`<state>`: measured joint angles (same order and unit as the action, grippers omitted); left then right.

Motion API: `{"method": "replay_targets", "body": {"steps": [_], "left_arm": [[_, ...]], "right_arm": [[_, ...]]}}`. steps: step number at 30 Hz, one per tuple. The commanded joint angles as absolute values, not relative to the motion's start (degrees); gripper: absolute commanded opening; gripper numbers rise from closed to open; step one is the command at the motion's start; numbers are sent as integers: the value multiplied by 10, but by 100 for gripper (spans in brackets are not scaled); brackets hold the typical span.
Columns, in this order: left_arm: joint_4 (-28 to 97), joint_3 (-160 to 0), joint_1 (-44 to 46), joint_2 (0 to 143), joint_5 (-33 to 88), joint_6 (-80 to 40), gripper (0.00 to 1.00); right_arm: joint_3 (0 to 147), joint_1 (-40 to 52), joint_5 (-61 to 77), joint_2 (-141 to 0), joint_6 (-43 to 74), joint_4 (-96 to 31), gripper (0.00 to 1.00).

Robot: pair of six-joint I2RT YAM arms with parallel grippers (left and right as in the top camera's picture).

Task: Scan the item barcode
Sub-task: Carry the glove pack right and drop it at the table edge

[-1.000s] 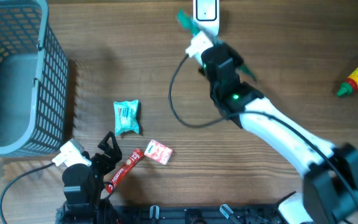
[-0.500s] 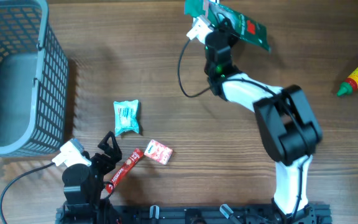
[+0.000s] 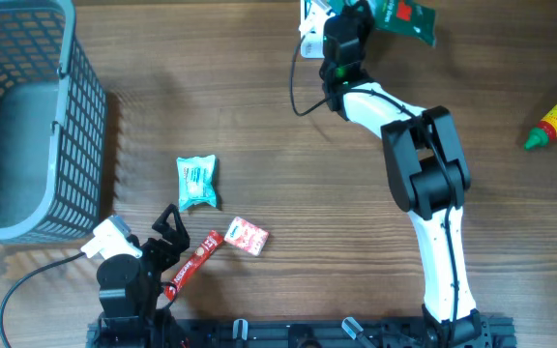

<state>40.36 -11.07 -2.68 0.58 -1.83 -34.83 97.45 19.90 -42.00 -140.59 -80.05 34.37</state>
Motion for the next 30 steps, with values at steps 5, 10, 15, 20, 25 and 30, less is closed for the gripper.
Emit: {"method": "replay_targets", "body": {"steps": [5, 10, 15, 20, 25, 30], "left_arm": [[404, -105, -23, 5, -24, -352, 100], [404, -105, -23, 5, -24, -352, 100], [404, -105, -23, 5, -24, -352, 100], [404, -105, -23, 5, -24, -352, 100], [404, -105, -23, 5, -24, -352, 100], [404, -105, -23, 5, -24, -352, 100]], "right_arm": [[991, 202, -467, -1411, -838, 355, 4], [991, 195, -499, -1399, -813, 356, 4], [991, 159, -542, -1367, -739, 355, 4], [991, 84, -588, -1354, -663, 335, 4], [991, -2, -537, -1355, -458, 84, 4], [990, -73, -459, -1355, -309, -37, 4]]}}
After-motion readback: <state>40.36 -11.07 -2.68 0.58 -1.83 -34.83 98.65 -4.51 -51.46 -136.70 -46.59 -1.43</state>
